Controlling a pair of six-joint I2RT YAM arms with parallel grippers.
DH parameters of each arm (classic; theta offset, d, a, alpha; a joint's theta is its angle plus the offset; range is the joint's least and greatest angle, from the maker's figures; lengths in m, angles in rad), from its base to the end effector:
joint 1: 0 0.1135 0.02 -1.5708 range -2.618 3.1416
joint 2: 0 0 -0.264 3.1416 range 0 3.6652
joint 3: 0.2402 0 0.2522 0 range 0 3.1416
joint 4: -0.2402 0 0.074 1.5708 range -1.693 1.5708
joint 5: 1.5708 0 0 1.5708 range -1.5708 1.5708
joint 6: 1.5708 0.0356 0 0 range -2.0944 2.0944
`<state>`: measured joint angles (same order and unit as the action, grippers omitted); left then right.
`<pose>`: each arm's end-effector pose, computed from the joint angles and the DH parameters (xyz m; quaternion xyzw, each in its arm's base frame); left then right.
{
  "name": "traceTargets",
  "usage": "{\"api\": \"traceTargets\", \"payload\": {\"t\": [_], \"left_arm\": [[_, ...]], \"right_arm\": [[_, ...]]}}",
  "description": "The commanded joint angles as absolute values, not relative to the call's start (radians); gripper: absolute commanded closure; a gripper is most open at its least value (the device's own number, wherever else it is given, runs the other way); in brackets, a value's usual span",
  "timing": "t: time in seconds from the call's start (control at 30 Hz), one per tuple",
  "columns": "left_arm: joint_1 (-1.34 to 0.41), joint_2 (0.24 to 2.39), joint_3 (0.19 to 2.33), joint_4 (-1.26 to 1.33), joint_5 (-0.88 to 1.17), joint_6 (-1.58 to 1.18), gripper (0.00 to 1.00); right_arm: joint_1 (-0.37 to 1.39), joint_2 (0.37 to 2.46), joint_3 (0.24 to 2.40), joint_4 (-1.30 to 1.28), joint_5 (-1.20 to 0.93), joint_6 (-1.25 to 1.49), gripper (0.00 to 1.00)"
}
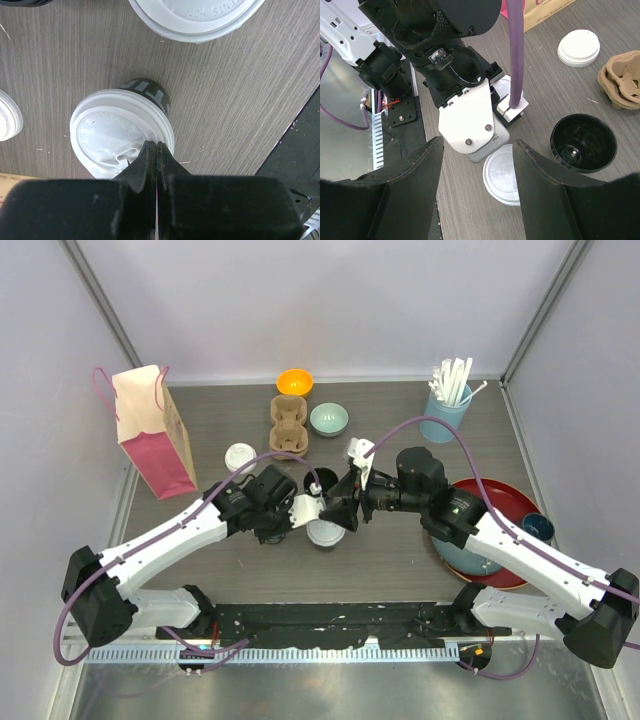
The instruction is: Pack the takeout coffee
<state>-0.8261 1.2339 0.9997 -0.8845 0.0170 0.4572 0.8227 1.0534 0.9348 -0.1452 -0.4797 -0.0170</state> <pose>0.1573 -0.1716 0.2656 0.5848 0.7796 -0.0493 0.2188 0.1524 0.1883 0.3460 -0.4463 0.6454 0.4050 0.4693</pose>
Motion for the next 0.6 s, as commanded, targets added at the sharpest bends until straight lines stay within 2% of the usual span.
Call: {"api": "traceTargets", "payload": {"t": [0.0, 0.23, 0.57], "left_arm": [[-0.833, 1.229, 1.012, -0.854, 0.008, 0.471, 1.0], [-0.834, 1.198, 1.091, -0.923, -0.006, 0.482, 1.0], [-0.833, 1.201, 1.06, -0.924, -0.009, 0.492, 1.0]], "right_arm": [[0.822, 1.032, 0.976, -0.123, -0.482, -0.026, 0.38], [0.822, 1.034, 0.977, -0.124, -0.483, -0.031, 0.37], [0.822, 1.029, 0.976, -0.13, -0.485, -0.029, 0.37]]}}
